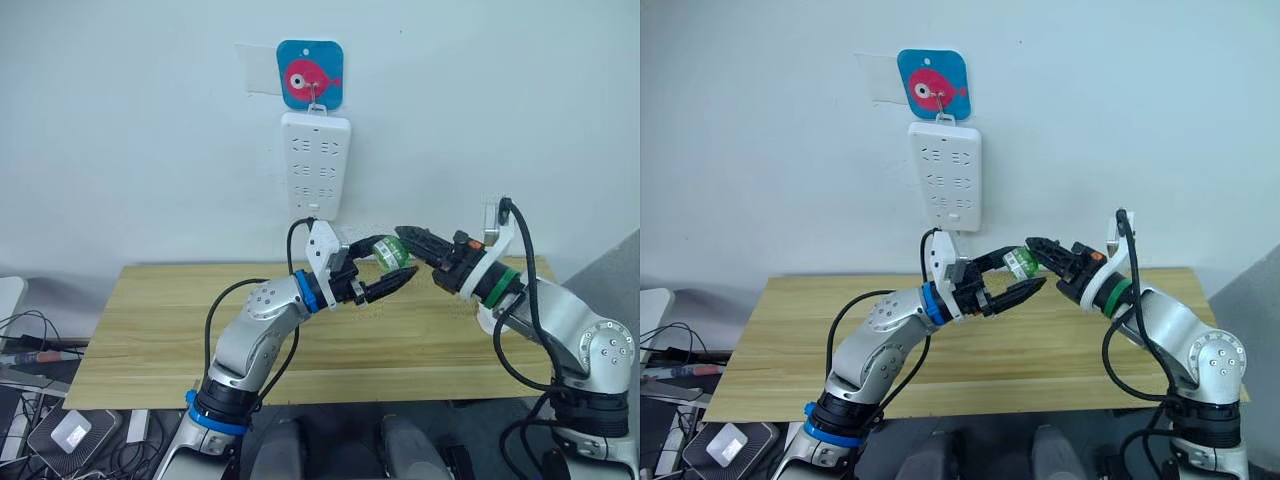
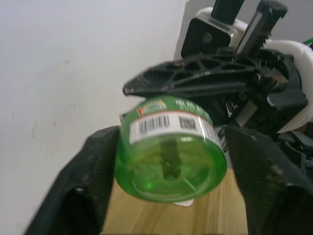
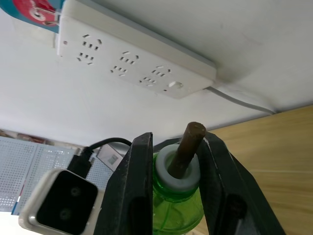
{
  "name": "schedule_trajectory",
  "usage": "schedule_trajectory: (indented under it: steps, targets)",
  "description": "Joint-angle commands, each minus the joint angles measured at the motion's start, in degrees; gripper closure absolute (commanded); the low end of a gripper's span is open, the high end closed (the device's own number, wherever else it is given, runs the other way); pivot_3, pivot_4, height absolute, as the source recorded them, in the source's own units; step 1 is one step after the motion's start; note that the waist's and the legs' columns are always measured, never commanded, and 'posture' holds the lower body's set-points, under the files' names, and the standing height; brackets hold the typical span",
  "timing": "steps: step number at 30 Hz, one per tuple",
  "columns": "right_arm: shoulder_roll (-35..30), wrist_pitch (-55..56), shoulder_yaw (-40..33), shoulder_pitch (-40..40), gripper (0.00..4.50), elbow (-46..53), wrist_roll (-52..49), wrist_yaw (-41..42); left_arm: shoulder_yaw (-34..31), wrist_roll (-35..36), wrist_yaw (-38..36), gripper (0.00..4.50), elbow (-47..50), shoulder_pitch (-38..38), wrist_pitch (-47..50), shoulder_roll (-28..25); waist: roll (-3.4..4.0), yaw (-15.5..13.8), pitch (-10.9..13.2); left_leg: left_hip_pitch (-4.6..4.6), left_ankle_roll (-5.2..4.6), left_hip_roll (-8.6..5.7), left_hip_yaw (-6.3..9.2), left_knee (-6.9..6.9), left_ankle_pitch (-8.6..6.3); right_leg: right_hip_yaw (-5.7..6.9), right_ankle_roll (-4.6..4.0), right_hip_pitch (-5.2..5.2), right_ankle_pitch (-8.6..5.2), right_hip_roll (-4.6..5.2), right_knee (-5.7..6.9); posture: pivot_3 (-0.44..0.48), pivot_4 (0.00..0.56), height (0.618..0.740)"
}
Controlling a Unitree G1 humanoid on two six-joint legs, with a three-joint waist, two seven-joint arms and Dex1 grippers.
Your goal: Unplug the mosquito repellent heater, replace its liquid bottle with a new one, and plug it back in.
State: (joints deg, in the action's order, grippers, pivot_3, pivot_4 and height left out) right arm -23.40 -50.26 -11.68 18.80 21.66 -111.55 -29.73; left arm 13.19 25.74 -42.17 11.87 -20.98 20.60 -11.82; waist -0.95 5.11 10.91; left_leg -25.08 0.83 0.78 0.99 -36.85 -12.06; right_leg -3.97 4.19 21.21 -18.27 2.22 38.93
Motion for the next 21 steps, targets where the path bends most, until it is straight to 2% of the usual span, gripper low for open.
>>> schedule_trajectory:
  steps: [1, 5, 7, 10, 12, 15, 18, 21]
  targets:
    - [-7.5, -2.7, -0.4, 0.0, 3.65, -0.6, 2.2, 5.0, -0.7, -0.7, -1.5, 0.0, 3.1, 0.6, 0.4, -3.3, 0.01, 0.0, 0.0, 0.0, 0.0, 0.01, -0.01, 0.01, 0.0, -0.01, 0.0, 0.0, 0.0, 0.01, -0.01, -0.111, 0.186, 0.74]
    - [-13.1, -1.7, 3.1, -1.5, 3.65, -3.1, 21.8, 17.5, 0.7, -3.1, -3.7, 0.0, 4.0, 1.0, -0.5, -8.1, 0.01, -0.2, 0.0, 0.01, 0.0, -0.01, -0.02, 0.02, 0.0, 0.0, -0.01, -0.01, -0.01, 0.01, -0.05, -0.097, 0.183, 0.74]
    - [-16.1, 3.9, 8.8, -2.7, 3.65, -4.1, 39.1, 24.9, 1.7, -3.7, -4.6, 0.0, 4.7, 1.2, 1.1, -10.1, 0.01, -0.2, 0.0, 0.04, 0.0, -0.02, -0.01, 0.05, 0.0, 0.02, -0.04, -0.01, -0.02, -0.02, -0.04, -0.091, 0.181, 0.74]
    - [-18.5, 19.4, 19.7, -4.7, 3.65, -7.6, 65.1, 34.9, 3.5, -5.1, -5.8, 0.0, 5.2, 1.6, 2.9, -12.5, 0.01, -0.3, 0.0, 0.04, 0.0, -0.08, -0.05, 0.06, 0.0, -0.01, -0.04, 0.06, -0.04, -0.02, -0.06, -0.085, 0.177, 0.74]
    - [-16.7, 27.9, 23.1, -5.2, 3.65, -12.2, 75.7, 37.4, 3.8, -5.1, -5.9, 0.0, 5.0, 1.5, 3.6, -12.8, 0.01, -0.3, 0.0, 0.04, 0.01, -0.04, -0.05, 0.09, 0.0, -0.02, -0.04, 0.09, -0.04, -0.01, -0.06, -0.087, 0.177, 0.74]
    - [-11.8, 41.2, 26.7, -4.9, 3.65, -23.1, 91.3, 36.5, 4.6, -6.5, -5.7, 0.0, 4.0, 1.2, 3.3, -12.4, 0.0, -0.3, 0.0, 0.06, 0.01, -0.04, -0.07, 0.14, 0.0, -0.04, -0.04, 0.1, -0.04, -0.05, -0.03, -0.085, 0.177, 0.74]
    - [-6.5, 49.4, 26.0, -4.2, 3.65, -33.0, 98.5, 35.3, 5.2, -7.7, -5.6, 0.0, 2.9, 0.9, 2.7, -11.7, 0.0, -0.3, 0.0, 0.08, 0.02, -0.03, -0.08, 0.14, 0.0, -0.06, -0.05, 0.11, -0.03, -0.03, 0.01, -0.087, 0.173, 0.74]
    - [-1.6, 53.8, 23.6, -3.0, 3.65, -41.8, 101.6, 34.1, 5.5, -8.5, -5.7, 0.0, 2.0, 1.0, 1.9, -10.8, 0.0, -0.3, 0.0, 0.1, 0.03, 0.0, -0.09, 0.12, 0.01, -0.07, -0.06, 0.08, -0.03, -0.02, 0.04, -0.088, 0.169, 0.74]
